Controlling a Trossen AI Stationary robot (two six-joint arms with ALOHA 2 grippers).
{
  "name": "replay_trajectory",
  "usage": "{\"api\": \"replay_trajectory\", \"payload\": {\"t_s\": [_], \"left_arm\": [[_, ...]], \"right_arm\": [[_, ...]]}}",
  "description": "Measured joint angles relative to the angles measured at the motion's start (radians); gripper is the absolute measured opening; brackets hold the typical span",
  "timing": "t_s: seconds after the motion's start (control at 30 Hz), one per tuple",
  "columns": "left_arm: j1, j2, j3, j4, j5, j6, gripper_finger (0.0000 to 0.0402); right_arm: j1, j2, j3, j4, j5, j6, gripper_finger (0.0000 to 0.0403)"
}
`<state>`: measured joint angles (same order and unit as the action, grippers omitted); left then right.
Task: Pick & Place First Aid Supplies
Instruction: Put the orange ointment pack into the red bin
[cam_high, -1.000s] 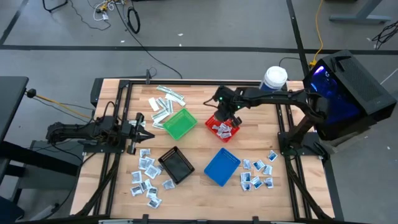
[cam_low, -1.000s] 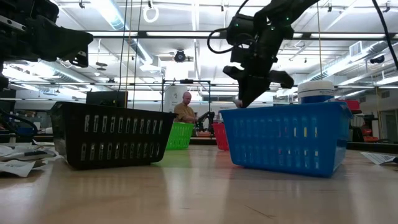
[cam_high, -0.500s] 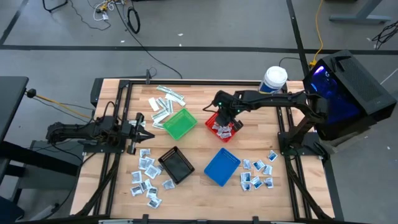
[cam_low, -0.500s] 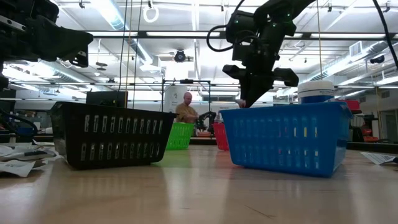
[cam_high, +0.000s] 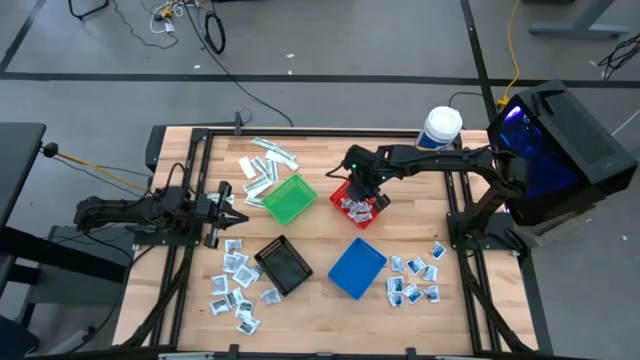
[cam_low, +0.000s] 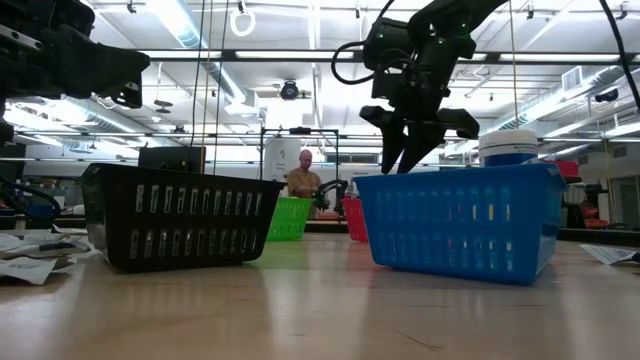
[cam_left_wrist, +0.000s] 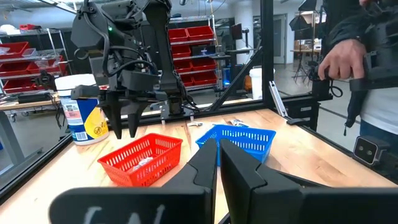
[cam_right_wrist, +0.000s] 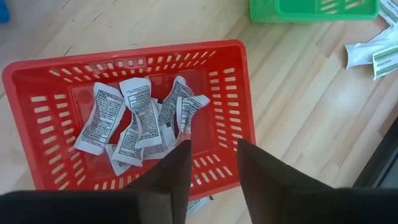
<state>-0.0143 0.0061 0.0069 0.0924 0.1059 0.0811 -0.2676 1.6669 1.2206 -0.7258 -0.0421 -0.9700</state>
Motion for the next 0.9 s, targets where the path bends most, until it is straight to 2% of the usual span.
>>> {"api": "replay_trajectory", "payload": {"t_s": [0.17,0.47,0.9], "left_arm": [[0.0,0.0,0.0,0.0,0.0,0.0,0.0025],[0.0,0.0,0.0,0.0,0.0,0.0,0.0025],[0.0,0.0,0.0,0.0,0.0,0.0,0.0025]], "right_arm": [[-0.021,-0.003,0.0,-0.001,-0.001,0.079,0.0144],[-0.105,-0.01,0.0,-0.01,0.0,0.346,0.0151],[-0.26,-0.032,0.0,-0.087,0.0,0.468,0.0151]]}}
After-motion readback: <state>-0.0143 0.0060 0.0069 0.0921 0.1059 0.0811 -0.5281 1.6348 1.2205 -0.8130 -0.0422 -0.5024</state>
